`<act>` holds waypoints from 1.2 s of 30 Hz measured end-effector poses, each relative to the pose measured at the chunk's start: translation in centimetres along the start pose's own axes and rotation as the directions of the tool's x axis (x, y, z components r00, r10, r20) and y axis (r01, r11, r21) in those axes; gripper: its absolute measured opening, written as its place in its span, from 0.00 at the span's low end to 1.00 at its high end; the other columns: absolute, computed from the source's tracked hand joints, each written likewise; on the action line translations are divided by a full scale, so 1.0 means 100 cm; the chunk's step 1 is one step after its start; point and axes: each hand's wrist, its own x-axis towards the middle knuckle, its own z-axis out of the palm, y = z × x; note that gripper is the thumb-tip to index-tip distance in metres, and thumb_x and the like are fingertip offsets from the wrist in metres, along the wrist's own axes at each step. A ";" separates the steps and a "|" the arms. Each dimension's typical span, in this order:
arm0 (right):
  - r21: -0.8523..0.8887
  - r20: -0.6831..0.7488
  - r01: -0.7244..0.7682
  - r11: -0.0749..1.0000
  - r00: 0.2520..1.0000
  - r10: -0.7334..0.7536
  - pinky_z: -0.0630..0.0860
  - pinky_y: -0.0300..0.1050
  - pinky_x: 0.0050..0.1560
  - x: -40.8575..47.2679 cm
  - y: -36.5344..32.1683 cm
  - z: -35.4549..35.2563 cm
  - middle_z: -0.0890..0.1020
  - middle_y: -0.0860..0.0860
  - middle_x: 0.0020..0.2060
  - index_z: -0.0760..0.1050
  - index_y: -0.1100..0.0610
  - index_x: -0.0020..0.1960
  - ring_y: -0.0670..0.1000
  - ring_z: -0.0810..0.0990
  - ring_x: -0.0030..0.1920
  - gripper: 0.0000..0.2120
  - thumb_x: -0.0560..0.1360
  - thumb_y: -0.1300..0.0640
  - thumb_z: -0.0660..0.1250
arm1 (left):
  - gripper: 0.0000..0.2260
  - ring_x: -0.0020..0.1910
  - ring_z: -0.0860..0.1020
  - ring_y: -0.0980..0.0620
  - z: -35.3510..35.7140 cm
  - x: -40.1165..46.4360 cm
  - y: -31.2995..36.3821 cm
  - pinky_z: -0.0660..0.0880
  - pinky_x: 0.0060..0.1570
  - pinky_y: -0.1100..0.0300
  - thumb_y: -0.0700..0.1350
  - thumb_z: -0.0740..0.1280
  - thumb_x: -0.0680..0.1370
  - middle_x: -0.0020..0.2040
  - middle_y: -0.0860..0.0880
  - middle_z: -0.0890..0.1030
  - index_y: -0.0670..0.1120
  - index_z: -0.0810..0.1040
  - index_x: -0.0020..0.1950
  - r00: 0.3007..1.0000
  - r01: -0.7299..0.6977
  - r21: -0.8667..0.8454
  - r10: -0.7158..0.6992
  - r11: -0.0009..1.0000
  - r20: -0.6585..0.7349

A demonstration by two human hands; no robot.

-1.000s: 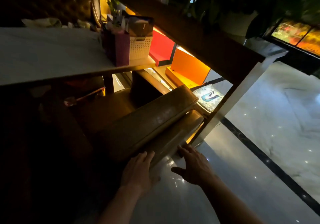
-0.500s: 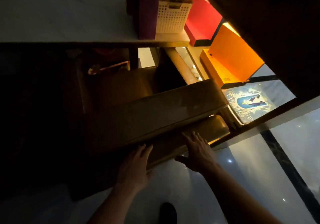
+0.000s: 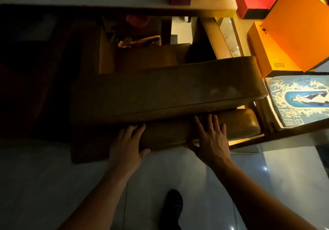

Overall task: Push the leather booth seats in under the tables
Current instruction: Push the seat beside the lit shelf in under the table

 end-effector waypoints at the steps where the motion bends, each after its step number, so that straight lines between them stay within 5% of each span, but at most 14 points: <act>1: -0.012 -0.002 0.002 1.000 1.000 -0.002 0.57 0.70 0.72 -0.001 0.000 0.000 0.55 0.63 0.78 0.49 0.49 0.81 0.67 0.52 0.77 0.51 0.68 0.25 0.63 | 0.37 0.70 0.61 0.49 0.001 0.000 0.000 0.70 0.63 0.49 0.65 0.67 0.73 0.72 0.55 0.61 0.59 0.55 0.77 1.000 0.000 0.008 0.000 1.000 -0.002; 13: -0.041 0.005 -0.052 0.998 0.999 0.052 0.58 0.71 0.71 -0.060 -0.032 0.017 0.59 0.67 0.76 0.54 0.53 0.80 0.69 0.56 0.76 0.47 0.71 0.25 0.56 | 0.35 0.70 0.60 0.51 0.012 -0.043 -0.026 0.76 0.54 0.50 0.62 0.68 0.74 0.71 0.57 0.61 0.61 0.56 0.77 1.000 -0.029 -0.013 0.029 1.000 -0.008; 25: -0.016 0.128 -0.159 0.987 0.979 0.160 0.71 0.74 0.60 -0.164 -0.109 0.042 0.70 0.71 0.68 0.66 0.56 0.75 0.73 0.69 0.68 0.46 0.70 0.25 0.51 | 0.35 0.73 0.57 0.51 0.024 -0.132 -0.094 0.74 0.61 0.51 0.61 0.66 0.75 0.75 0.59 0.58 0.64 0.51 0.77 0.991 -0.131 -0.052 0.131 0.990 -0.010; 29: 0.021 0.151 -0.182 0.983 0.973 0.176 0.74 0.75 0.54 -0.170 -0.119 0.044 0.72 0.71 0.66 0.67 0.55 0.74 0.75 0.72 0.65 0.46 0.73 0.24 0.38 | 0.35 0.73 0.56 0.51 0.024 -0.138 -0.101 0.73 0.62 0.51 0.62 0.64 0.76 0.75 0.62 0.56 0.65 0.48 0.77 0.990 -0.141 -0.048 0.142 0.989 0.016; 33: 0.021 0.226 -0.198 0.980 0.956 0.188 0.70 0.76 0.59 -0.159 -0.118 0.043 0.67 0.71 0.70 0.63 0.54 0.76 0.75 0.66 0.69 0.48 0.71 0.23 0.40 | 0.35 0.70 0.61 0.51 0.023 -0.133 -0.101 0.75 0.57 0.51 0.62 0.66 0.75 0.73 0.61 0.61 0.63 0.52 0.77 0.987 -0.159 -0.022 0.160 0.987 0.005; 36: -0.016 0.205 -0.163 0.986 0.965 0.163 0.54 0.74 0.72 -0.148 -0.113 0.036 0.48 0.69 0.77 0.43 0.49 0.81 0.72 0.46 0.76 0.50 0.68 0.21 0.45 | 0.35 0.71 0.61 0.51 0.020 -0.124 -0.095 0.73 0.58 0.52 0.61 0.67 0.75 0.73 0.60 0.61 0.62 0.53 0.78 0.987 -0.161 -0.020 0.161 0.987 -0.015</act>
